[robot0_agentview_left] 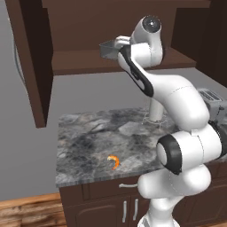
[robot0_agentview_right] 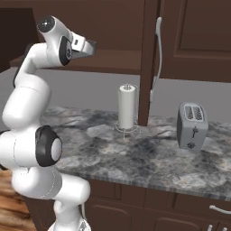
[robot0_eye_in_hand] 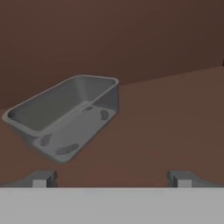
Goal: Retrieve the tupperware from the cabinet, then place the raw meat into the tupperware to avoid contamination.
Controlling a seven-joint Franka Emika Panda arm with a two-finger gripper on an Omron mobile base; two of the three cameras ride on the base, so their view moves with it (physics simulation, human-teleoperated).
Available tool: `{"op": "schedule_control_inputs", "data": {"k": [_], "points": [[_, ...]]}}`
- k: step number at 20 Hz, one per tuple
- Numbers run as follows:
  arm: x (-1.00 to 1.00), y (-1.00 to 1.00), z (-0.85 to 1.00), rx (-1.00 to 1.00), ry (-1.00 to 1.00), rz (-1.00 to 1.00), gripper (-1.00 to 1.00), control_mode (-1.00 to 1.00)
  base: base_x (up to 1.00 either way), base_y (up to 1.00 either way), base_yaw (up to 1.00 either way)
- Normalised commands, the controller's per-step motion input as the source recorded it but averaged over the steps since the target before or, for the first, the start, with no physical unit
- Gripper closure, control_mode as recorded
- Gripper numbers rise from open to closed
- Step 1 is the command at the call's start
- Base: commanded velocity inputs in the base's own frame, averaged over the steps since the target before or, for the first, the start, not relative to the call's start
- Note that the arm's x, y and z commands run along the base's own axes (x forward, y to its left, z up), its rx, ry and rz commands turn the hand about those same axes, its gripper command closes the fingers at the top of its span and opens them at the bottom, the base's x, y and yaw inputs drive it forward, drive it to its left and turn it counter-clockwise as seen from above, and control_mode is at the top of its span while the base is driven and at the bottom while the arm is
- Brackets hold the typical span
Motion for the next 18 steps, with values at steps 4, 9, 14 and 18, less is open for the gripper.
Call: {"op": "schedule_control_inputs", "data": {"k": [4, 9, 14, 18], "points": [[0.29, 0.05, 0.10, 0.00, 0.00, -0.01, -1.00, -1.00, 0.00, 0.00, 0.00], [0.30, 0.12, 0.19, 0.00, 0.00, -0.03, -1.00, -1.00, 0.00, 0.00, 0.00], [0.31, 0.17, -0.04, 0.00, 0.00, -0.02, -1.00, -1.00, 0.00, 0.00, 0.00], [0.25, 0.06, -0.28, 0.00, 0.00, -0.02, -1.00, -1.00, 0.00, 0.00, 0.00]]}}
